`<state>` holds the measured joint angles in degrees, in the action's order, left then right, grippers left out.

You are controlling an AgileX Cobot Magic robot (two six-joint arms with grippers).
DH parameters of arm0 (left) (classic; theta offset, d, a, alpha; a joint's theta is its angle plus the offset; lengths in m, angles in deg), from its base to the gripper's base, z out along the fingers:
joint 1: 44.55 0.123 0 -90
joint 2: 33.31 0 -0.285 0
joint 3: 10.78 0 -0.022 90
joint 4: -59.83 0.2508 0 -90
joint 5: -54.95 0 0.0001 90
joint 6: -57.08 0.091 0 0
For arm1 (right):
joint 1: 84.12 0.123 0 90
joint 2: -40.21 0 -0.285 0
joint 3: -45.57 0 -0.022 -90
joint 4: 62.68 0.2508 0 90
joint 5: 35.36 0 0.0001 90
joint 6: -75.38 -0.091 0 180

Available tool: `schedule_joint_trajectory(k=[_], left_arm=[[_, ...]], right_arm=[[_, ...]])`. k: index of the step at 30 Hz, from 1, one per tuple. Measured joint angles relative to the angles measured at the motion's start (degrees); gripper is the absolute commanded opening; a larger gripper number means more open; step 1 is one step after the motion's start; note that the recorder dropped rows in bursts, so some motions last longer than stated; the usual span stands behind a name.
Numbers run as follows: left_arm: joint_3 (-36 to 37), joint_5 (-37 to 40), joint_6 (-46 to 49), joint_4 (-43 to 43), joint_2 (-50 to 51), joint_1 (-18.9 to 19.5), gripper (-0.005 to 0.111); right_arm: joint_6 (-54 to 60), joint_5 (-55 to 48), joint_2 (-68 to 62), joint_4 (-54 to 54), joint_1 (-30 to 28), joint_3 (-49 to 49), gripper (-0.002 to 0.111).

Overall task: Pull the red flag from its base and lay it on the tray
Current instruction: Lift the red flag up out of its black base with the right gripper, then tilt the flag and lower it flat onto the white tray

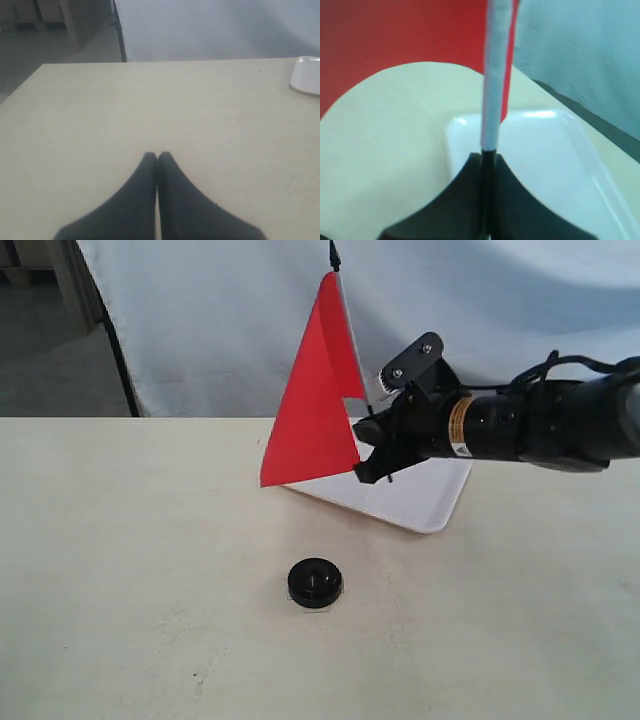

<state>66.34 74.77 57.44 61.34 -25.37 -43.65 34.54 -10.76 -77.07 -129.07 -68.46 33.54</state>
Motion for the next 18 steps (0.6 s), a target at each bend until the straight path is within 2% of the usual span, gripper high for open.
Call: schedule_joint_trajectory(k=[5,9,12,18], left_arm=[[0.0,0.0,0.0,0.0,0.0,0.0,0.0],[0.0,0.0,0.0,0.0,0.0,0.0,0.0],[0.0,0.0,0.0,0.0,0.0,0.0,0.0],[0.0,0.0,0.0,0.0,0.0,0.0,0.0]], right_arm=[[1.41,-22.77,0.21,-3.31,0.0,4.55,-0.001],[8.02,-37.33,0.21,-4.43,0.0,7.63,-0.001],[13.29,-42.52,0.21,-6.16,0.0,8.35,-0.001],[18.22,-44.84,-1.55,-9.75,0.0,9.74,-0.001]])
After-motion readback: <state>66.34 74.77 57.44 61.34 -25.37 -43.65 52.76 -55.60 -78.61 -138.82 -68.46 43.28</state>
